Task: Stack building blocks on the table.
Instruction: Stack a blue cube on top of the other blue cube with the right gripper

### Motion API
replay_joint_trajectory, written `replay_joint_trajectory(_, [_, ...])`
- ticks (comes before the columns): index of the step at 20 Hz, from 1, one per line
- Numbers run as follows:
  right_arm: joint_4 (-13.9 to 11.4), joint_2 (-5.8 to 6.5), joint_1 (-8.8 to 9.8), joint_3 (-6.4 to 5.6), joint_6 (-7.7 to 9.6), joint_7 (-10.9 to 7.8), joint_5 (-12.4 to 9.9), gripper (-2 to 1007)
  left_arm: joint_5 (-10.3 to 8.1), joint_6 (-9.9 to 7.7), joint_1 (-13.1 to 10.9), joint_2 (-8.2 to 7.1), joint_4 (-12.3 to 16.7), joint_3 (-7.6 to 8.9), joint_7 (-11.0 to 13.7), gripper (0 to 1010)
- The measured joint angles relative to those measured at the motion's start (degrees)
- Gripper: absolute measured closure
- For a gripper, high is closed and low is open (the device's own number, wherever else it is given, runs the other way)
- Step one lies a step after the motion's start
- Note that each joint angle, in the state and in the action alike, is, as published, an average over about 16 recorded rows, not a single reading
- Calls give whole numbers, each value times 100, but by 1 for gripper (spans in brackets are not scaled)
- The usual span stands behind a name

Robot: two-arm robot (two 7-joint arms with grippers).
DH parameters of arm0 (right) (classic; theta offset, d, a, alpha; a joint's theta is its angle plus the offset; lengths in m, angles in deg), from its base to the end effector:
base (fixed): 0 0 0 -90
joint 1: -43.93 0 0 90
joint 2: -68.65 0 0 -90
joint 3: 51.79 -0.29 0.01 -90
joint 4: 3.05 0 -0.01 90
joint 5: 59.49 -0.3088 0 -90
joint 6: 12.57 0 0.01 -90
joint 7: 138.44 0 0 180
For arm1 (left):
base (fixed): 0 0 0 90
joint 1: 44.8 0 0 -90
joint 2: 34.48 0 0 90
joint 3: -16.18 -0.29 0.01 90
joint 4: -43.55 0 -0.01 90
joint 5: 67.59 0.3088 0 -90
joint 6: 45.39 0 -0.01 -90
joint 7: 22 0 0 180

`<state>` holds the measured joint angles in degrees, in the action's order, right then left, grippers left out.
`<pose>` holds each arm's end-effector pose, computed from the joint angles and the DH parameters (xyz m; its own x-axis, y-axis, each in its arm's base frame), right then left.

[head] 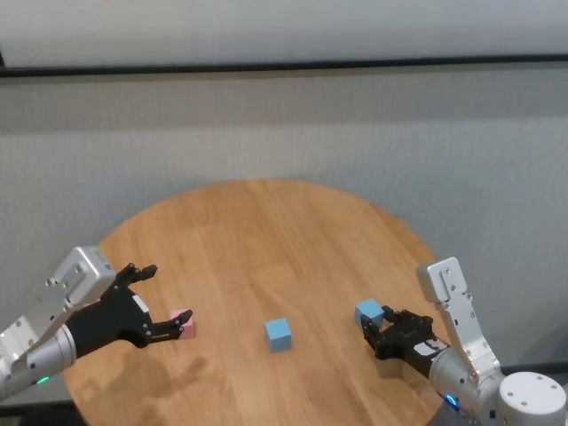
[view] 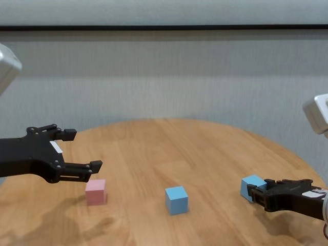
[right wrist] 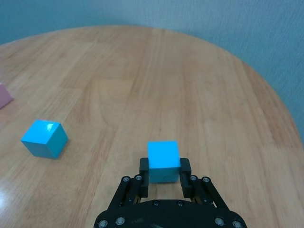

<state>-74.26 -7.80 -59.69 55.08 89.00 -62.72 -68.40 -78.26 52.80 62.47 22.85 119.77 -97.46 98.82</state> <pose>0.3836 -0.0075 -0.3327 0.4345 -0.8995 0.0466 0.8440 0.3885 -0.3696 0.3917 0.0951 -0.2800 0.6968 0.6130 0.3725 -0.7082 0.6702 0.2219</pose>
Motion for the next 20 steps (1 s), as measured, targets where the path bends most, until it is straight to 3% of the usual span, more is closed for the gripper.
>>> replay_joint_trajectory(10, [-138, -4, 31, -97, -84, -136, 32, 642, 0, 0, 0, 0, 0, 0, 0, 10])
replay_joint_trajectory(15, [-274, 47, 29, -102, -201, -346, -40, 642, 0, 0, 0, 0, 0, 0, 0, 11])
replay_joint_trajectory(20, [-389, 129, -9, -17, -337, -650, -162, 642, 0, 0, 0, 0, 0, 0, 0, 11])
